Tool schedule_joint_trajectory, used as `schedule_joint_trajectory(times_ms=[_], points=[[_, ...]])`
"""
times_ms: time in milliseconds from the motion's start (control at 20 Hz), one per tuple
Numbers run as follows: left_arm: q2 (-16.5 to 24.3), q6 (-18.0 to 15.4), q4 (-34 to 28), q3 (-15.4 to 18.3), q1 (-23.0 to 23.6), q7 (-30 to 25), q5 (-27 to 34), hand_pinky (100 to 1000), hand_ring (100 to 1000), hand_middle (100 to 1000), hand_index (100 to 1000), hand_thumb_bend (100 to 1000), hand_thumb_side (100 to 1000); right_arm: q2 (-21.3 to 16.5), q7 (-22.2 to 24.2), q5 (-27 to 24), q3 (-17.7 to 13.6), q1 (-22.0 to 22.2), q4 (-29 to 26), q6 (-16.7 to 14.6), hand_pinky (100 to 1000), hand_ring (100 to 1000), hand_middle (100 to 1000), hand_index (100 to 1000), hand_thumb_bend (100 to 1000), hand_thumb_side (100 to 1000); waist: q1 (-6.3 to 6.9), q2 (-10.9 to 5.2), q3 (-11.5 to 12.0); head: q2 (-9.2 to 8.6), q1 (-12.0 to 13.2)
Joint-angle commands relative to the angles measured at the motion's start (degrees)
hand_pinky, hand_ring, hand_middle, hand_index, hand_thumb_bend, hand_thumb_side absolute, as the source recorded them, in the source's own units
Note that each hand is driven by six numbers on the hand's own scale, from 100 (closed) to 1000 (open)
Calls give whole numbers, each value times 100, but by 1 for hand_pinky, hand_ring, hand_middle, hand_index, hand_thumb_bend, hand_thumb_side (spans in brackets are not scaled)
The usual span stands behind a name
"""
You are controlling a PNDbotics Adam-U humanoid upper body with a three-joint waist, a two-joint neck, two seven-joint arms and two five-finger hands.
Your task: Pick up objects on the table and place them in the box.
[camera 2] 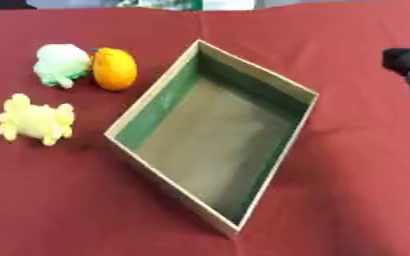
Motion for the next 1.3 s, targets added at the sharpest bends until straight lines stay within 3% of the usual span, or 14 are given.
schedule_joint_trajectory(times_ms=[50,400,550,600,650,700,800,950,1100,1300], points=[[611,117,-114,-24,-122,-148,-274,578,656,783,863,100,473,-178,20,11,-9,-66,-90,-39,828,741,529,905,100,658,14,-95,-7,-66,-3],[1539,640,57,-476,-191,-712,-845,636,732,838,927,100,403,-183,39,-19,16,-96,-90,-34,827,741,529,905,100,659,17,-116,-51,-30,32],[1952,609,328,-670,-255,-970,-1103,670,760,864,952,100,426,-181,49,-41,28,-111,-90,-31,827,741,529,905,100,660,9,-126,-71,-34,57],[2082,548,431,-742,-272,-1058,-1191,695,780,882,972,100,513,-184,54,-46,32,-113,-90,-30,827,741,528,905,100,660,10,-129,-78,-38,61],[2194,479,534,-802,-291,-1140,-1273,700,785,885,977,100,539,-186,59,-50,37,-114,-90,-28,827,741,528,905,100,660,11,-132,-82,-44,62],[2296,406,642,-856,-312,-1219,-1353,715,795,896,990,100,664,-190,64,-52,41,-114,-90,-26,827,741,528,905,100,660,14,-135,-84,-56,61],[2483,253,876,-945,-365,-1378,-1511,717,794,891,997,100,787,-197,73,-57,49,-116,-90,-24,827,741,528,905,100,660,16,-141,-91,-76,62],[2732,61,1254,-1068,-484,-1624,-1757,723,800,890,1000,127,836,-207,87,-65,61,-114,-90,-24,827,741,528,905,100,661,15,-153,-111,-94,54],[2886,-99,1572,-1220,-621,-1877,-2010,735,813,894,1000,263,881,-212,98,-72,69,-110,-90,-23,827,741,528,905,100,661,13,-165,-130,-102,35],[3045,-268,1965,-1538,-797,-2212,-2346,757,832,908,1000,337,939,-208,118,-83,87,-109,-90,-14,827,741,528,905,100,661,12,-186,-156,-92,19]])
